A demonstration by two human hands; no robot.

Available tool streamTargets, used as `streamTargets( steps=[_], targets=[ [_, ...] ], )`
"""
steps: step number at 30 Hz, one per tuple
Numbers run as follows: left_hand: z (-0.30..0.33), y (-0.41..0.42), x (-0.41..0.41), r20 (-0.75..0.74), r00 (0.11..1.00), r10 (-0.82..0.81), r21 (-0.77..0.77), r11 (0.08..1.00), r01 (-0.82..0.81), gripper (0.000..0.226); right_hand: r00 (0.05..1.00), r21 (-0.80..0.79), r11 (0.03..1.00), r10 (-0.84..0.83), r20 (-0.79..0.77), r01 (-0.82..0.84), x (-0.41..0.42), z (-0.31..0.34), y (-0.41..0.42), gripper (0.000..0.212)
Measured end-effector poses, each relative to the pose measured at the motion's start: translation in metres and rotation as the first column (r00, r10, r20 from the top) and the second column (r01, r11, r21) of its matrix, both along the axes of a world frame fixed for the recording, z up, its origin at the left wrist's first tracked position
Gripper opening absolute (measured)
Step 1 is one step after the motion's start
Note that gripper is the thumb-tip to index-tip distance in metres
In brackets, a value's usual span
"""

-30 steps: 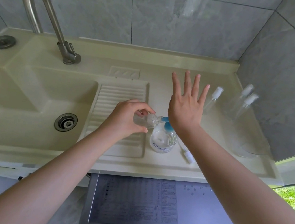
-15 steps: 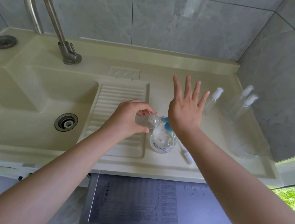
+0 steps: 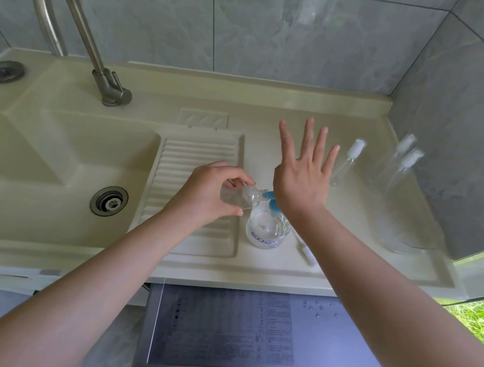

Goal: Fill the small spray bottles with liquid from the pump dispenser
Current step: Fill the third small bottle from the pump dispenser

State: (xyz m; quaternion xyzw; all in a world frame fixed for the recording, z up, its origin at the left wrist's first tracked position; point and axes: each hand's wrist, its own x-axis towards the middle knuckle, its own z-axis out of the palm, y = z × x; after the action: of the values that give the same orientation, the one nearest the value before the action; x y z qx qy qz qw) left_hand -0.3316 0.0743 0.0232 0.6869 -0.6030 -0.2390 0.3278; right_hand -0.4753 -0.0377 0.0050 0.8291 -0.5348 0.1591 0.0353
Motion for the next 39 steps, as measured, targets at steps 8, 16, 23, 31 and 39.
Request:
streamTargets(
  steps=[8, 16, 23, 31, 39],
  targets=[
    [0.001, 0.003, 0.000, -0.006, 1.000, 0.007, -0.031, 0.999, -0.007, 0.053, 0.999, -0.035, 0.999, 0.005, 0.049, -0.004, 0.000, 0.019, -0.006, 0.083],
    [0.000, 0.001, -0.001, 0.000, 1.000, 0.008, -0.020, 1.000, -0.008, 0.052, 0.999, -0.066, 0.997, 0.035, 0.004, -0.035, -0.003, 0.008, -0.004, 0.077],
    [-0.003, 0.003, -0.001, -0.002, 1.000, 0.001, -0.025, 1.000, -0.001, 0.053, 1.000, -0.019, 0.999, 0.029, 0.000, -0.029, 0.001, 0.013, -0.007, 0.078],
    [-0.003, 0.001, -0.004, -0.013, 1.000, 0.005, -0.026, 1.000, -0.005, 0.054, 0.998, 0.029, 1.000, -0.010, 0.057, 0.008, -0.002, 0.006, -0.004, 0.074],
    [-0.003, -0.001, -0.002, 0.001, 1.000, 0.001, -0.041, 0.999, -0.001, 0.055, 0.998, 0.122, 0.992, 0.010, 0.063, -0.017, 0.000, 0.001, -0.002, 0.063]
  ],
)
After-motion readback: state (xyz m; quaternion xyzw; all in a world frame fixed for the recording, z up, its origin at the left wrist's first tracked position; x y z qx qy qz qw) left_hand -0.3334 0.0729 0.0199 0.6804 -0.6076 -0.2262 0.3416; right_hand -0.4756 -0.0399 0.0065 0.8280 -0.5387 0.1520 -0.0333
